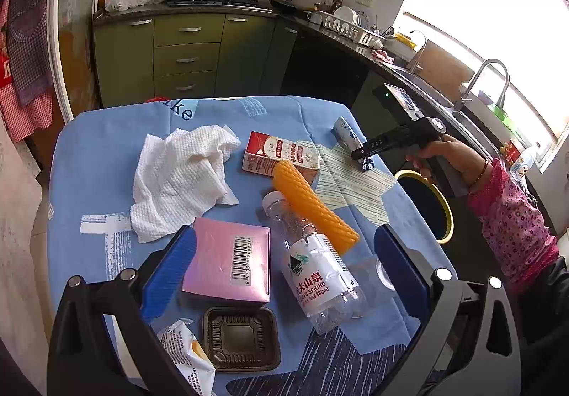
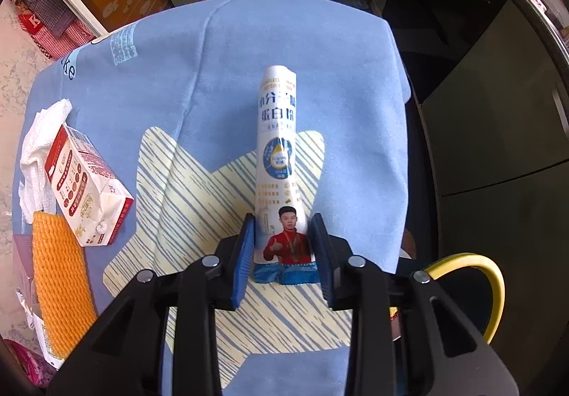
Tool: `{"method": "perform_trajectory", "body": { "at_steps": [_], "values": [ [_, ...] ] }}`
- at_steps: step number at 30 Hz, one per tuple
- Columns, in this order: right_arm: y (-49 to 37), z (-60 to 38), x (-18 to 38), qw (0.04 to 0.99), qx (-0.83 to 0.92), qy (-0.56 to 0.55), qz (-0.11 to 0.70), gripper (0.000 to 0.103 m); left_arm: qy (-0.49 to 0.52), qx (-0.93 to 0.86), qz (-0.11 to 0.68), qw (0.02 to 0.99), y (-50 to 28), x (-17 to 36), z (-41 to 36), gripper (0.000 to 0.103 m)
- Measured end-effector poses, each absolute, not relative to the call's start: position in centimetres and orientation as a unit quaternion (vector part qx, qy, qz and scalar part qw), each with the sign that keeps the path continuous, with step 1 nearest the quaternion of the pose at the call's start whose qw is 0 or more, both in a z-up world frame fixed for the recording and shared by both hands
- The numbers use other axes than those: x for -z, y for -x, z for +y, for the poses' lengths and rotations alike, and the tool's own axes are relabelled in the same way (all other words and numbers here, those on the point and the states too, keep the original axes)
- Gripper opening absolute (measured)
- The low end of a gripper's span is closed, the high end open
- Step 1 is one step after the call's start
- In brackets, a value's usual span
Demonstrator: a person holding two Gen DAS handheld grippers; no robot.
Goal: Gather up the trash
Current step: 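Grasp the white tube upright with the right gripper, then carry the tube over the bin and open the right gripper, then grasp the clear plastic cup with the left gripper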
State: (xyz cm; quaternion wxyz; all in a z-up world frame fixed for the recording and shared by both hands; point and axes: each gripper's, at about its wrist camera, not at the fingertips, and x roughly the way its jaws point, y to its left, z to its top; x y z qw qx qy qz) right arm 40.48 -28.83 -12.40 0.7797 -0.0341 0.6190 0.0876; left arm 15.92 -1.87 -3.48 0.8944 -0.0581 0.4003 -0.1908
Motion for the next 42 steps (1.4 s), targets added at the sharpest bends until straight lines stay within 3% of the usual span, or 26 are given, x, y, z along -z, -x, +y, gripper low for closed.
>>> {"method": "perform_trajectory", "body": {
  "at_steps": [11,19,28,31,34,42],
  "values": [
    [-36.3,-31.7,8.3,0.803,-0.110,0.011,0.585,0.028,0.047,0.203,0.393,0.896,-15.1,2.5,-3.1,0.098],
    [-28.9,-39.3,5.1,0.828,-0.072,-0.022,0.555,0.028,0.026,0.233,0.380,0.895,-13.4,1.2,-5.1,0.098],
    [-25.5,-49.7,12.5,0.800,0.036,-0.092,0.592,0.029,0.002,0.267,0.386,0.883,-12.2,1.4,-8.2,0.098],
    [-26.1,-51.3,15.1,0.788,0.046,-0.101,0.606,0.033,-0.010,0.275,0.392,0.878,-12.1,2.0,-9.3,0.098],
    [-25.9,-52.1,16.0,0.789,0.058,-0.105,0.603,0.052,-0.029,0.283,0.400,0.871,-11.8,2.8,-10.6,0.098],
    [-22.1,-51.7,13.6,0.815,0.052,-0.107,0.567,0.052,-0.074,0.310,0.418,0.851,-11.3,4.7,-13.9,0.098]
  ]
}}
